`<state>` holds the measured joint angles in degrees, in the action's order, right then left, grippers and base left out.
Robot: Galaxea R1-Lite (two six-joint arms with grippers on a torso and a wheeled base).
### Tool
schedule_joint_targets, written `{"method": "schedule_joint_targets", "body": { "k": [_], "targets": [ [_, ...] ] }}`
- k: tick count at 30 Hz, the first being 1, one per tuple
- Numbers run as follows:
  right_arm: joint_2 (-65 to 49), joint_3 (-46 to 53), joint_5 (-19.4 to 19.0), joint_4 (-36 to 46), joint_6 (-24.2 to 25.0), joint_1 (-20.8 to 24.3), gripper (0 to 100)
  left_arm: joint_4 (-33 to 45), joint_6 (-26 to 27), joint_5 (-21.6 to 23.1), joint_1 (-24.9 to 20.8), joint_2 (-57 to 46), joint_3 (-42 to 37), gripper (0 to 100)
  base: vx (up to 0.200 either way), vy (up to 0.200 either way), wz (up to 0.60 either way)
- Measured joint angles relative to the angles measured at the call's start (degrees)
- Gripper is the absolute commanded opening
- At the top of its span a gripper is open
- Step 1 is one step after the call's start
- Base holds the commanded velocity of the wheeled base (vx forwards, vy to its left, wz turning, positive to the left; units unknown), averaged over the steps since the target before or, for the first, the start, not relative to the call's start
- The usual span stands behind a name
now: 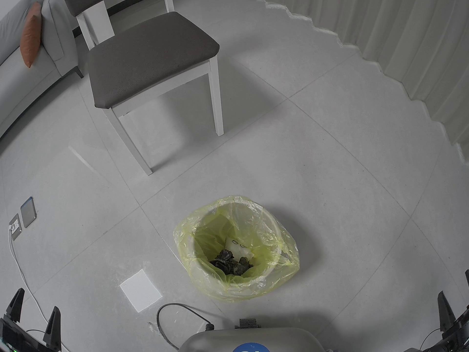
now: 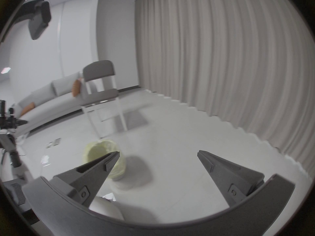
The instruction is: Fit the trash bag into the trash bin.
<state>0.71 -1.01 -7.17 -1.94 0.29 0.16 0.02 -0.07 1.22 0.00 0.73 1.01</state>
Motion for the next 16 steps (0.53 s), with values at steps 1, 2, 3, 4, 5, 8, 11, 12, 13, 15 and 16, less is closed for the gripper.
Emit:
{"method": "schedule_joint_targets", "body": {
  "k": [1,2,3,4,5,8,11,12,13,15,16],
  "targets": [
    [0.0,0.0,-1.2,0.0,0.0,0.0,100,0.0,0.0,0.0,0.0,0.0,0.0,100,0.0,0.0,0.0],
    [0.0,0.0,-2.4,0.1,0.1,0.0,100,0.0,0.0,0.0,0.0,0.0,0.0,100,0.0,0.0,0.0],
    [0.0,0.0,-3.1,0.0,0.1,0.0,100,0.0,0.0,0.0,0.0,0.0,0.0,100,0.0,0.0,0.0],
    [0.0,0.0,-3.2,0.0,0.2,0.0,100,0.0,0.0,0.0,0.0,0.0,0.0,100,0.0,0.0,0.0],
    [0.0,0.0,-2.8,-0.1,0.4,0.0,100,0.0,0.0,0.0,0.0,0.0,0.0,100,0.0,0.0,0.0],
    [0.0,0.0,1.3,-0.1,1.2,0.0,100,0.0,0.0,0.0,0.0,0.0,0.0,100,0.0,0.0,0.0],
    [0.0,0.0,8.2,-0.1,2.0,0.0,100,0.0,0.0,0.0,0.0,0.0,0.0,100,0.0,0.0,0.0],
    [0.0,0.0,9.7,-0.1,2.2,0.0,100,0.0,0.0,0.0,0.0,0.0,0.0,100,0.0,0.0,0.0],
    [0.0,0.0,11.1,-0.1,2.5,-0.1,100,0.0,0.0,0.0,0.0,0.0,0.0,100,0.0,0.0,0.0],
    [0.0,0.0,12.0,0.0,2.9,-0.1,100,0.0,0.0,0.0,0.0,0.0,0.0,100,0.0,0.0,0.0],
    [0.0,0.0,12.1,0.0,2.9,-0.1,100,0.0,0.0,0.0,0.0,0.0,0.0,100,0.0,0.0,0.0]
  ]
}}
